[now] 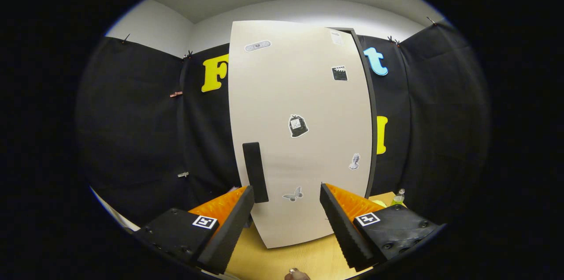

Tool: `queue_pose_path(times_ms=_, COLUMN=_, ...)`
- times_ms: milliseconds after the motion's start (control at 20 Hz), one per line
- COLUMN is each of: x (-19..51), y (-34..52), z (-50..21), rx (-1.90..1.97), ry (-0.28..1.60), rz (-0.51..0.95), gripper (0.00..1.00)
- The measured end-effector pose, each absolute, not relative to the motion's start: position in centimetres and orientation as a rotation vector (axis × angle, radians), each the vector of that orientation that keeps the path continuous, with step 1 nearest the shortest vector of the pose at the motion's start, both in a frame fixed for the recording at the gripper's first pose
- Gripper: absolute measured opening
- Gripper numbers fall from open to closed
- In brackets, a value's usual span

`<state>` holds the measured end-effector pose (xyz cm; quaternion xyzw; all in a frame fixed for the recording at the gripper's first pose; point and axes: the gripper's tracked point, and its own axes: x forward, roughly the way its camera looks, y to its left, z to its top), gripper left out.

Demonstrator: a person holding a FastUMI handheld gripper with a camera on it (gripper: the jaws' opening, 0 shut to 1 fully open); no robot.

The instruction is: Open the shoe cabinet door, grab the shoes and put them into the shoe cabinet, then close the shoe cabinet door.

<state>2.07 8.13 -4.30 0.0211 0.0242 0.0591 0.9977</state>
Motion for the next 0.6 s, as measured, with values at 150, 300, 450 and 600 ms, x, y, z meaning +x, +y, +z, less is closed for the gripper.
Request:
queue_pose_path(times_ms=150, x=1.78, y=7.95, z=-4.24, rx=0.04, ry=0.048, rz=0.106, gripper=0.98)
queue_pose_path(times_ms=300, x=1.56, y=8.11, z=-4.71, rx=0.031, ry=0.063, rz=0.112, gripper=0.98)
queue_pose_path(times_ms=450, x=1.39, y=8.27, z=-4.64, rx=0.029, ry=0.066, rz=0.116, gripper=0.98)
queue_pose_path(times_ms=600, x=1.34, y=8.52, z=-4.01, rx=0.034, ry=0.048, rz=0.121, gripper=0.98)
